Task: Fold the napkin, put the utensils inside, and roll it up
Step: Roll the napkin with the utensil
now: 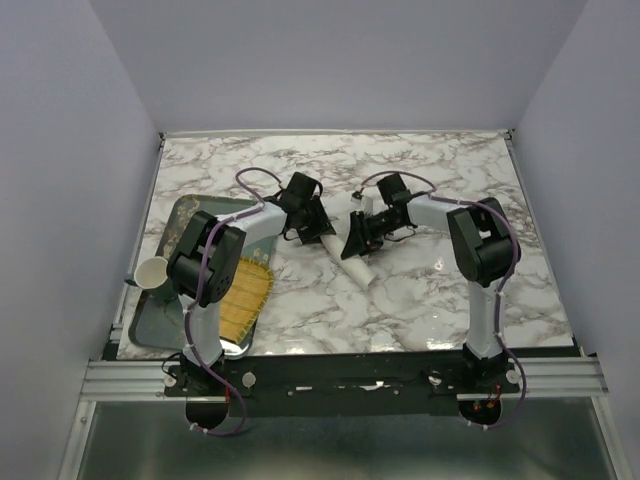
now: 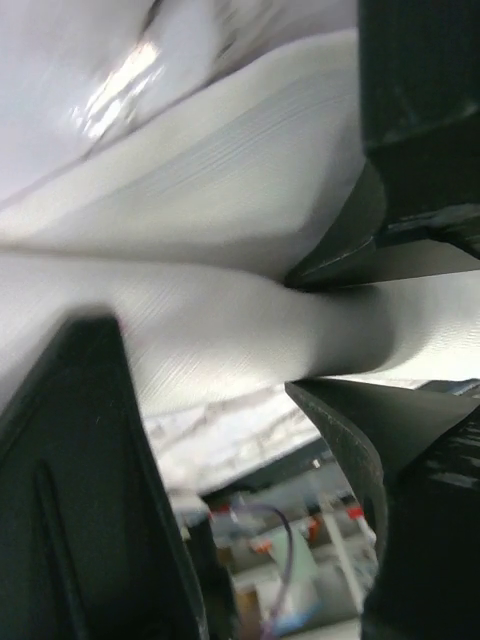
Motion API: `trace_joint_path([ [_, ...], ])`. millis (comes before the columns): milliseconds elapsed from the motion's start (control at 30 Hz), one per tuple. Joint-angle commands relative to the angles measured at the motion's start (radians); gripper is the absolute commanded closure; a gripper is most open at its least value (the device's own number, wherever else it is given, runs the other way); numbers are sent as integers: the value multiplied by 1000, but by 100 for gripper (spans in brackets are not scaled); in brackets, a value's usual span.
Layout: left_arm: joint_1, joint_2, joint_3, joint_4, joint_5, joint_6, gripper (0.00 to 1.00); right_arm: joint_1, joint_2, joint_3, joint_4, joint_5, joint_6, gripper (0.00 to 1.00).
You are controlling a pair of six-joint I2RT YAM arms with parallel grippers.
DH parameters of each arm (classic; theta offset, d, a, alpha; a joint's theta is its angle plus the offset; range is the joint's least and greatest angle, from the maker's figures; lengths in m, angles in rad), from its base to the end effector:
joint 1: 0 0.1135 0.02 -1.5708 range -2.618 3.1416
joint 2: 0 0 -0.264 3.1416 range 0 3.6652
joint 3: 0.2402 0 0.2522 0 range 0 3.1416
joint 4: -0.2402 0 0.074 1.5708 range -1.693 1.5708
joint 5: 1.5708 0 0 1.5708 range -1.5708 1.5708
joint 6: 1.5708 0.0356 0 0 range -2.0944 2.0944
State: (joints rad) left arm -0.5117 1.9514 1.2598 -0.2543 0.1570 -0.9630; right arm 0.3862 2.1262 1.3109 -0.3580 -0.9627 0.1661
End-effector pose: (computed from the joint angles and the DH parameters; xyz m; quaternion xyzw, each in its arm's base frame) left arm 0.3538 -0.2051 0.1601 -0.1888 0.9300 -0.2613 0.1767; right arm 0.3663 0.1805 0.1137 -0.1863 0.8536 0.4844 0.0446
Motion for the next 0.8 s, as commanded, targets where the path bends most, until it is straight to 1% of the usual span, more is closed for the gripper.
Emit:
trace_joint_path([
  [0, -1, -20, -56, -3, -16, 1, 46, 22, -175, 1, -194, 387, -62, 47],
  [33, -1, -23, -59, -2, -13, 0, 46, 29, -201, -4, -208, 489, -59, 46],
  [100, -2, -28, -56, 4, -7, -3, 46, 71, -276, -18, -214, 574, -34, 45],
  [133, -1, -29, -53, 4, -4, -5, 46, 89, -294, -24, -214, 660, -24, 45],
  [233, -2, -28, -42, 3, 1, -6, 47, 173, -339, -32, -208, 812, 13, 43],
  [300, -1, -26, -36, 0, 4, -5, 47, 225, -338, -22, -197, 864, 38, 42],
  [500, -2, -20, -36, 1, 19, -14, 48, 322, -264, 45, -188, 1001, 65, 39],
  [633, -2, -20, -34, 1, 19, -20, 48, 381, -224, 67, -187, 1137, 67, 38],
  [767, -1, -20, -33, 1, 22, -20, 48, 416, -193, 77, -185, 1183, 61, 37],
])
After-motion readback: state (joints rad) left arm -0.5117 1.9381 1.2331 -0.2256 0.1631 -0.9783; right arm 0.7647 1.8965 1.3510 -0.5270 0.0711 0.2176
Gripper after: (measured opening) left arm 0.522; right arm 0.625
